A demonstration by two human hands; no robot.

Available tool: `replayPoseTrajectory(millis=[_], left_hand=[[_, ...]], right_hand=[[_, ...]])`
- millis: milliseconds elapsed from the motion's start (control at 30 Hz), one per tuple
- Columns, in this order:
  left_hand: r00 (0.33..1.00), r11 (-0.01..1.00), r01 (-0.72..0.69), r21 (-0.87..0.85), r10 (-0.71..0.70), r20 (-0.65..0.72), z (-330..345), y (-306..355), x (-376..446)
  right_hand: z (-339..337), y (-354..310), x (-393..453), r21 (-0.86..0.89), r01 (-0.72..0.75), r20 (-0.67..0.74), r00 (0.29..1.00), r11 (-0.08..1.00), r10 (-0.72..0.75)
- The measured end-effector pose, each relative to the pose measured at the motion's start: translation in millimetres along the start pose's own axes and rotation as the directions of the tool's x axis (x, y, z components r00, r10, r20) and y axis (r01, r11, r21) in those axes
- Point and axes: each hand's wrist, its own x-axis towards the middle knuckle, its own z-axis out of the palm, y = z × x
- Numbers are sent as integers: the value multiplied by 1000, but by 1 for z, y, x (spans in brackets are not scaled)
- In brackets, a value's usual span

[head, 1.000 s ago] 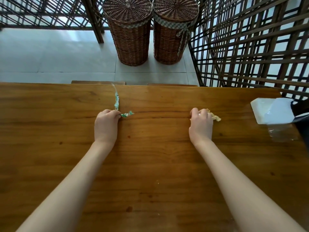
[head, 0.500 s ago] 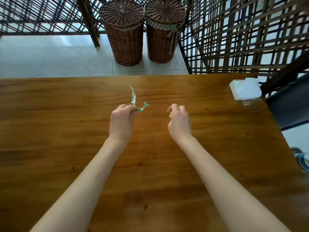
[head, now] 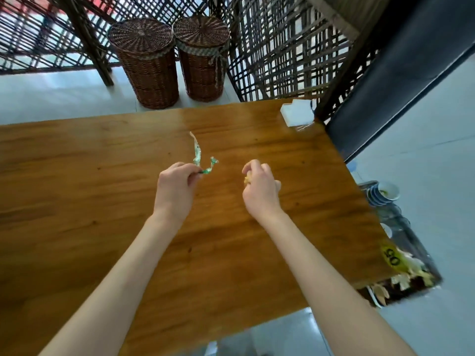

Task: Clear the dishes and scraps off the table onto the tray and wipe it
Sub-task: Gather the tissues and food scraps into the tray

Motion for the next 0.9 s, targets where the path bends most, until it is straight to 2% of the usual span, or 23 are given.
replayPoseTrajectory(millis=[233, 433, 667, 900], left_hand=[[999, 1000, -1, 8, 1, -35, 22, 86, -62], [995, 995, -96, -6, 96, -30, 57, 169, -111], [981, 982, -175, -72, 180, 74, 127, 248, -141], [961, 971, -215, -102, 229, 155, 213, 307, -135]], right_hand=[[-67, 61, -69, 133, -11, 8, 1000, 991, 10], [-134, 138, -117, 183, 16, -52, 999, 983, -7], [-193, 231, -147, 230, -84, -134, 984, 969, 117], [-234, 330, -141, 225, -193, -135, 965, 955, 227]])
